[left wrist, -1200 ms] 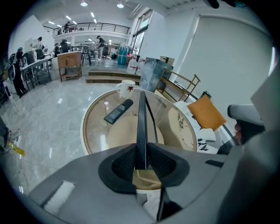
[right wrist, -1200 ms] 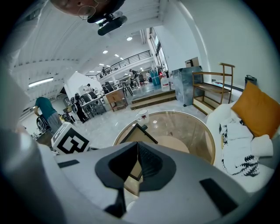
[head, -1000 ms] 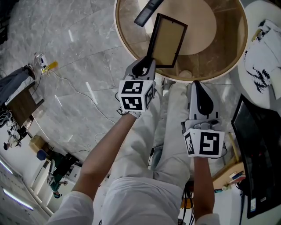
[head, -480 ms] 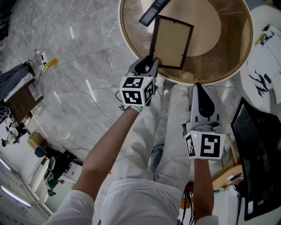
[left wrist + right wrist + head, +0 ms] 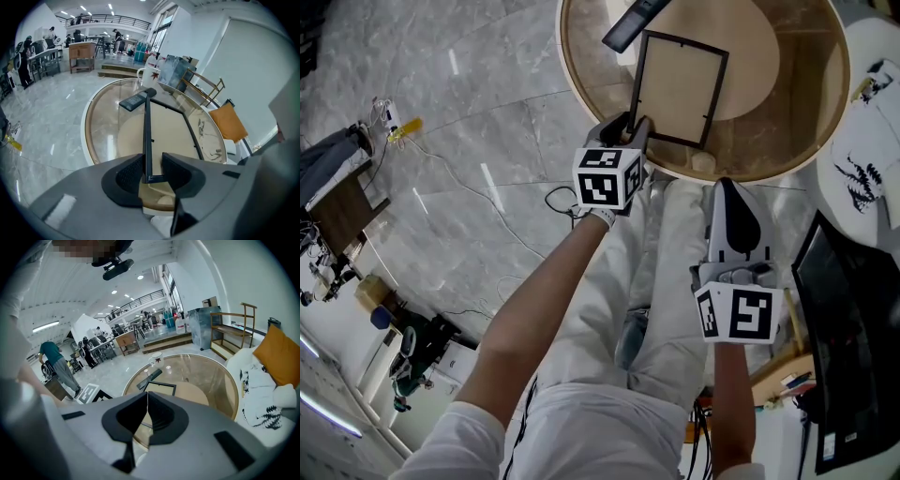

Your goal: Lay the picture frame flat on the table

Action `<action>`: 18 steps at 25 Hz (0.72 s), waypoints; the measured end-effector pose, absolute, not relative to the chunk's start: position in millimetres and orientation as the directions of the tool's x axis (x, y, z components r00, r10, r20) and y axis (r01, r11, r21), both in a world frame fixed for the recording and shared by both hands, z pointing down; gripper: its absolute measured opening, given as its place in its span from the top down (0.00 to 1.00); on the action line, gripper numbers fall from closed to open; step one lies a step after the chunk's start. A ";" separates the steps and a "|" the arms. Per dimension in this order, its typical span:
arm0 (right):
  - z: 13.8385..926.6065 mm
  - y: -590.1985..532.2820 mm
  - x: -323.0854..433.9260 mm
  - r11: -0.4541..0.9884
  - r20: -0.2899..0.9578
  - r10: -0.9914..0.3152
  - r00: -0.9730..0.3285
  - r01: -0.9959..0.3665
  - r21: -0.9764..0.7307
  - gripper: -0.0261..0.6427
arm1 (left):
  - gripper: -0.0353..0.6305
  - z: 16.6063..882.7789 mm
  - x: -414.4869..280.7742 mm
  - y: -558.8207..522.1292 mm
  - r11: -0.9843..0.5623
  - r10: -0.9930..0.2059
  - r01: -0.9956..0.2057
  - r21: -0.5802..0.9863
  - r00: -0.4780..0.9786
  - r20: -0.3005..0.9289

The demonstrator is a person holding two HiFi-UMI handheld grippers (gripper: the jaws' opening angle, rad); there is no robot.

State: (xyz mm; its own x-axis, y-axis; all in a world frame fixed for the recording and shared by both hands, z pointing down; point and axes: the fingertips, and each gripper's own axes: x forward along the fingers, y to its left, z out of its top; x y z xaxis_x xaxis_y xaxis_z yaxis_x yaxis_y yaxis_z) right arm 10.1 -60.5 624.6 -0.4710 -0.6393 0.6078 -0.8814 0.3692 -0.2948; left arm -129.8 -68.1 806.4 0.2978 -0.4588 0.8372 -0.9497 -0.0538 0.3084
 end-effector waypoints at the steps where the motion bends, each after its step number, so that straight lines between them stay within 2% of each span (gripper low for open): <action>1: 626.0 -60.7 10.0 0.368 0.609 -0.639 -0.471 -0.882 -0.295 0.95 | 0.75 809.1 -129.1 -68.4 -0.052 -0.456 -0.949 0.310 0.299 0.838; 18: 610.7 -59.8 17.5 0.363 0.600 -0.651 -0.465 -0.885 -0.292 0.95 | 0.76 811.7 -127.2 -56.7 -0.080 -0.371 -0.967 0.242 0.254 0.893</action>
State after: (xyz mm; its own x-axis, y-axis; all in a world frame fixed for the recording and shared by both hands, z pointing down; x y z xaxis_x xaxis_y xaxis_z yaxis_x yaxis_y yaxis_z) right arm 17.5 -59.8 610.7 -0.4648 -0.6509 0.6002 -0.8850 0.3625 -0.2923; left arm -127.2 -56.7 811.7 0.2537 -0.3709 0.8934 -0.9671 -0.0796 0.2416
